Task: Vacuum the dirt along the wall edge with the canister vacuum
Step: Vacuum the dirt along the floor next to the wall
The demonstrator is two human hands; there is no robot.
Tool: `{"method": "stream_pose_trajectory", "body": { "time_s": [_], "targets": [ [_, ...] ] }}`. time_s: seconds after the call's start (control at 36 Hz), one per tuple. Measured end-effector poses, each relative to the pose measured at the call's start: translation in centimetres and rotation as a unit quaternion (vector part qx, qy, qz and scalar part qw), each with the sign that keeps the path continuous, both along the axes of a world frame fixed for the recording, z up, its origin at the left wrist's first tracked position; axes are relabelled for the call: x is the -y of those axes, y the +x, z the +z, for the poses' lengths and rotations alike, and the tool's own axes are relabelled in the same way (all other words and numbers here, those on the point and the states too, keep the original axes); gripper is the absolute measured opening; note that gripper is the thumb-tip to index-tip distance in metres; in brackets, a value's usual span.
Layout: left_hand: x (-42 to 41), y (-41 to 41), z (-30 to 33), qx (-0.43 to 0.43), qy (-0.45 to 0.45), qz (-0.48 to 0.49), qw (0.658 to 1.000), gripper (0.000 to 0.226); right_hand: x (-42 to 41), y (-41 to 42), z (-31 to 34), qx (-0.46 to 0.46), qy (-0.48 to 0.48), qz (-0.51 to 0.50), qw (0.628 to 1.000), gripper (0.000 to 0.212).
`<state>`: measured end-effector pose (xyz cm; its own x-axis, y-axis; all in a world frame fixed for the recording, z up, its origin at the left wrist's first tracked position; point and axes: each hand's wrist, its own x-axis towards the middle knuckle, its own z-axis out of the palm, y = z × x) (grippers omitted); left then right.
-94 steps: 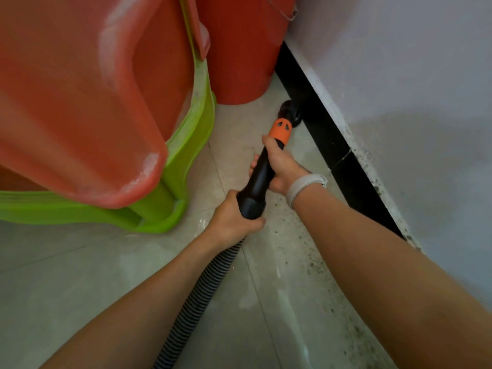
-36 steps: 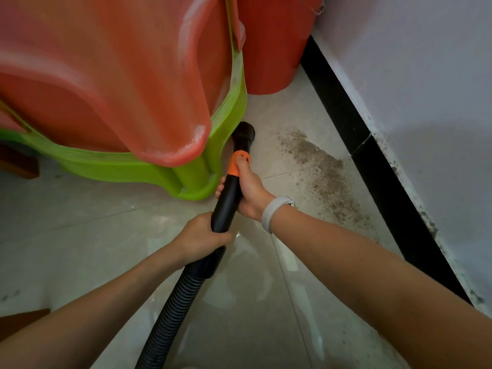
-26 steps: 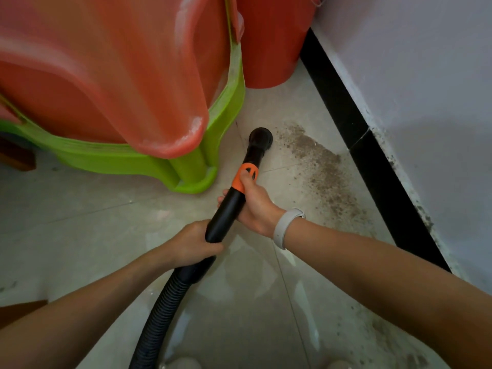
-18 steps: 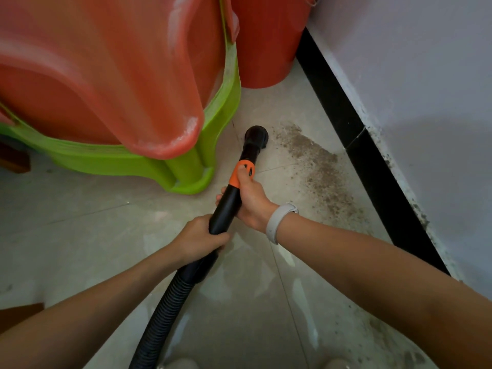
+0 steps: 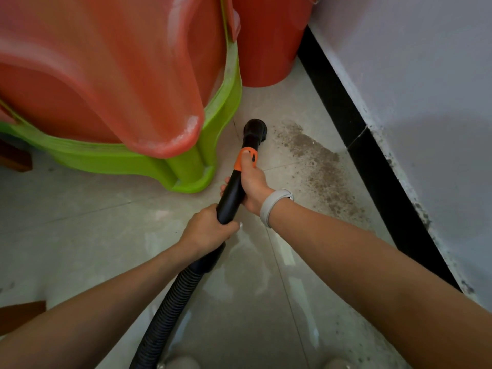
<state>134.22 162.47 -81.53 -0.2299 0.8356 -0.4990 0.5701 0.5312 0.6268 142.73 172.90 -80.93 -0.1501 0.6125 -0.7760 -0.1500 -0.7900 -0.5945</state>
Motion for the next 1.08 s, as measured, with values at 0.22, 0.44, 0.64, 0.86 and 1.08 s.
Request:
{"method": "stream_pose_trajectory", "body": {
  "time_s": [0.22,0.44,0.64,0.86,1.08],
  "targets": [
    [0.1,-0.1,0.4,0.024,-0.006,-0.011,1.000,0.018,-0.3,0.3,0.3,-0.022,-0.027,0.000,0.999,0.046],
    [0.0,-1.3,0.1,0.054,-0.019,-0.023,0.998,0.014,1.4,1.3,-0.1,-0.113,-0.011,0.019,0.993,0.028],
    [-1.4,-1.2,0.0,0.089,-0.012,0.006,0.996,0.007,0.1,0.0,0.7,-0.035,0.038,0.029,0.998,0.023],
    [-3.1,0.5,0.1,-0.003,0.036,0.010,0.999,0.027,-2.0,0.4,0.9,0.001,0.054,0.004,0.999,0.025],
    [1.1,0.2,0.2,-0.013,0.001,0.011,1.000,0.020,1.7,0.6,0.2,-0.058,0.021,0.053,0.997,0.025]
  ]
}}
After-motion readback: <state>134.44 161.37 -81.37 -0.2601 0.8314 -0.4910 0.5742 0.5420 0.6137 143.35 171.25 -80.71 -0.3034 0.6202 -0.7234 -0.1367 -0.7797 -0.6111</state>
